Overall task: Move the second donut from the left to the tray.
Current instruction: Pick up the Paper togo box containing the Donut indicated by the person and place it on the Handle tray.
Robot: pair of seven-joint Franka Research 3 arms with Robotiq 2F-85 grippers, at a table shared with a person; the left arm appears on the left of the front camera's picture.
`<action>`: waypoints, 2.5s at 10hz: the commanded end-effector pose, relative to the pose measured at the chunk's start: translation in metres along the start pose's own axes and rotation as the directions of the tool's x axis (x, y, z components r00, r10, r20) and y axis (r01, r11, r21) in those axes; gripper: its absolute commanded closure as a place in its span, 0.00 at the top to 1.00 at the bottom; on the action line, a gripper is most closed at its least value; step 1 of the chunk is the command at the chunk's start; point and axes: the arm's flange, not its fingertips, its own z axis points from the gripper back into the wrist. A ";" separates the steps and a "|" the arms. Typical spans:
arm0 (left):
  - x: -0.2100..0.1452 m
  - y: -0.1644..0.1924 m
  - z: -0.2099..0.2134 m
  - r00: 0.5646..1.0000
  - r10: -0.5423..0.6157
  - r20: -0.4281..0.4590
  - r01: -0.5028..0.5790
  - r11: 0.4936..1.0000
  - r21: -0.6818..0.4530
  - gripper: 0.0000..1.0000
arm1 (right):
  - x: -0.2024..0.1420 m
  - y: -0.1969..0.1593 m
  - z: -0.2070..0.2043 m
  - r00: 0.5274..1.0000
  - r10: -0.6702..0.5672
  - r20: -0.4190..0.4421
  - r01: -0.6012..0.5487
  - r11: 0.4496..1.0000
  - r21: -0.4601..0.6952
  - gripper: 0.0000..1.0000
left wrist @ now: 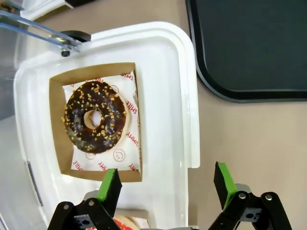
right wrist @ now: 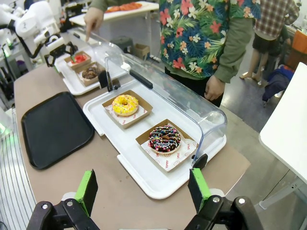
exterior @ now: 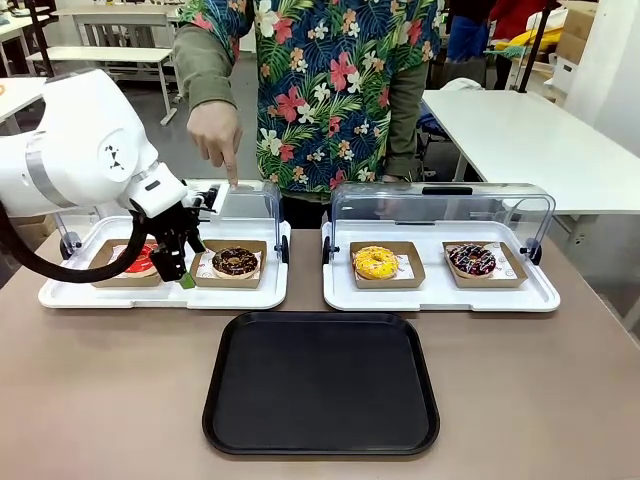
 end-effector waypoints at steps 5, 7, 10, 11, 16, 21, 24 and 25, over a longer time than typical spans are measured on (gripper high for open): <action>0.005 0.022 -0.020 0.993 -0.004 -0.119 0.009 0.999 0.037 1.00 | 0.002 -0.003 0.000 0.999 0.025 0.032 -0.025 1.000 -0.003 1.00; 0.001 0.030 -0.023 0.994 0.003 -0.108 0.002 0.999 0.042 1.00 | 0.002 -0.003 0.000 0.999 0.025 0.032 -0.025 1.000 -0.003 1.00; -0.007 0.043 -0.036 0.991 0.002 -0.132 0.002 0.999 0.034 1.00 | 0.002 -0.003 0.000 0.999 0.025 0.032 -0.025 1.000 -0.003 1.00; -0.009 0.047 -0.041 0.991 0.000 -0.137 0.004 1.000 0.026 1.00 | 0.002 -0.003 0.000 0.999 0.025 0.032 -0.025 1.000 -0.003 1.00; -0.017 0.051 -0.056 0.993 -0.023 -0.119 0.025 1.000 0.016 1.00 | 0.002 -0.003 0.000 0.999 0.025 0.032 -0.025 1.000 -0.003 1.00; -0.017 0.054 -0.065 0.992 -0.020 -0.128 0.019 1.000 -0.009 1.00 | 0.002 -0.003 0.000 0.999 0.025 0.032 -0.025 1.000 -0.003 1.00; -0.017 0.054 -0.065 0.991 -0.005 -0.132 0.002 1.000 -0.021 0.42 | 0.002 -0.003 0.000 0.999 0.025 0.032 -0.025 1.000 -0.003 1.00; -0.017 0.054 -0.065 0.991 -0.005 -0.135 0.001 1.000 -0.026 0.00 | 0.002 -0.003 0.000 0.999 0.025 0.032 -0.025 1.000 -0.003 1.00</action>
